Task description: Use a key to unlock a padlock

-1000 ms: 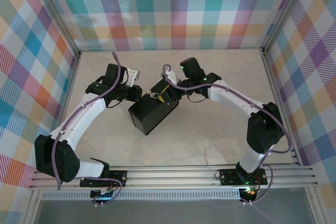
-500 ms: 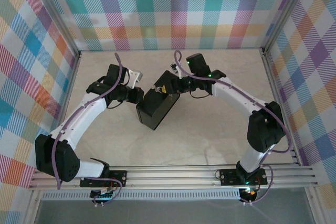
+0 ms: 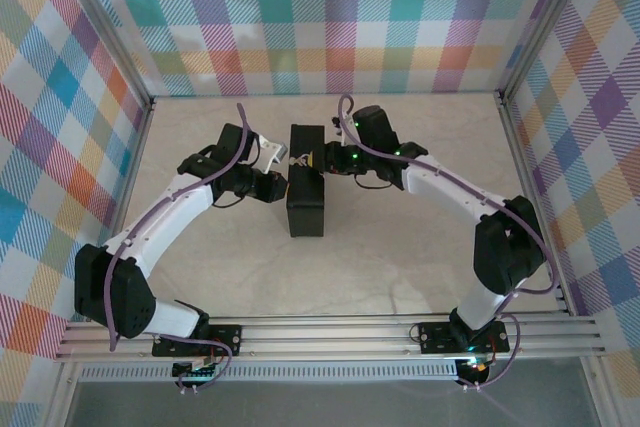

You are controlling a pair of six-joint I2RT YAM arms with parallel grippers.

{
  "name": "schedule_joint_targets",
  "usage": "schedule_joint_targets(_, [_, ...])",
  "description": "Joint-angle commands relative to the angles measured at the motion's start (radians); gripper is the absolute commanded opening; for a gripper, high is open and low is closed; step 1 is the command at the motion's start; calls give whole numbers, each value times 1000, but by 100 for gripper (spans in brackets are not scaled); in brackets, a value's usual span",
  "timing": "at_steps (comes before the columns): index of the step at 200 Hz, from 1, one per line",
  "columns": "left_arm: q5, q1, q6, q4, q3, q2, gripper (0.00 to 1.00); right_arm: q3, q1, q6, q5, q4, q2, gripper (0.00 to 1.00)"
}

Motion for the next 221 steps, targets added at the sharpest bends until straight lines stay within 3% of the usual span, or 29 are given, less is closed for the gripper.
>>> schedule_joint_targets(1, [18, -9, -3, -20, 24, 5, 14, -28, 24, 60, 95, 105, -36, 16])
schedule_joint_targets(67, [28, -25, -13, -9, 43, 30, 13, -34, 51, 188, 152, 215, -13, 16])
schedule_joint_targets(147, [34, -26, -17, 5, 37, 22, 13, 11, 78, 178, 183, 215, 70, 16])
schedule_joint_targets(189, [24, -24, -20, -1, 42, 27, 13, -29, 79, 208, 202, 314, 87, 16])
schedule_joint_targets(221, [41, 41, -106, 49, 58, -18, 13, -36, 79, 200, 216, 318, 75, 17])
